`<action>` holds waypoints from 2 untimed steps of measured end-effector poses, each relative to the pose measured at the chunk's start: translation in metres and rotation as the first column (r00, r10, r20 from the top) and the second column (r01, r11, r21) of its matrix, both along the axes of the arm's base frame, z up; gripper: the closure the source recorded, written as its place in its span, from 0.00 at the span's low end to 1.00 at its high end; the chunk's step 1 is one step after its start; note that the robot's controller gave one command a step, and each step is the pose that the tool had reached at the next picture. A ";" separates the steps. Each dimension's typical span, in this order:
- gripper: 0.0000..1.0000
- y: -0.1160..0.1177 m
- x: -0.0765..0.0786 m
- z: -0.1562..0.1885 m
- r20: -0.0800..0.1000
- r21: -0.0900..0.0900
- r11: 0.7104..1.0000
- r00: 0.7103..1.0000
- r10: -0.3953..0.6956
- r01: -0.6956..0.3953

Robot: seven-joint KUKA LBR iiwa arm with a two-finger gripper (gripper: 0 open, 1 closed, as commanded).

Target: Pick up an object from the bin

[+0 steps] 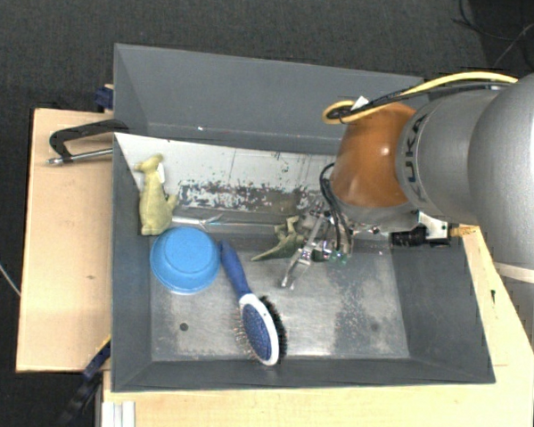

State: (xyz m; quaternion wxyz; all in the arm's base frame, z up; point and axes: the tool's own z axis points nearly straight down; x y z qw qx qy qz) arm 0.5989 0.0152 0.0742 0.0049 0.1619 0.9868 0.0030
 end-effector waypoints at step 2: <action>1.00 0.000 0.006 0.078 0.003 -0.003 1.000 1.000 0.003 -0.003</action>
Offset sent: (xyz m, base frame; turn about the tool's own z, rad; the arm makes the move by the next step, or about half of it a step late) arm 0.0000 0.0000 0.0000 0.0000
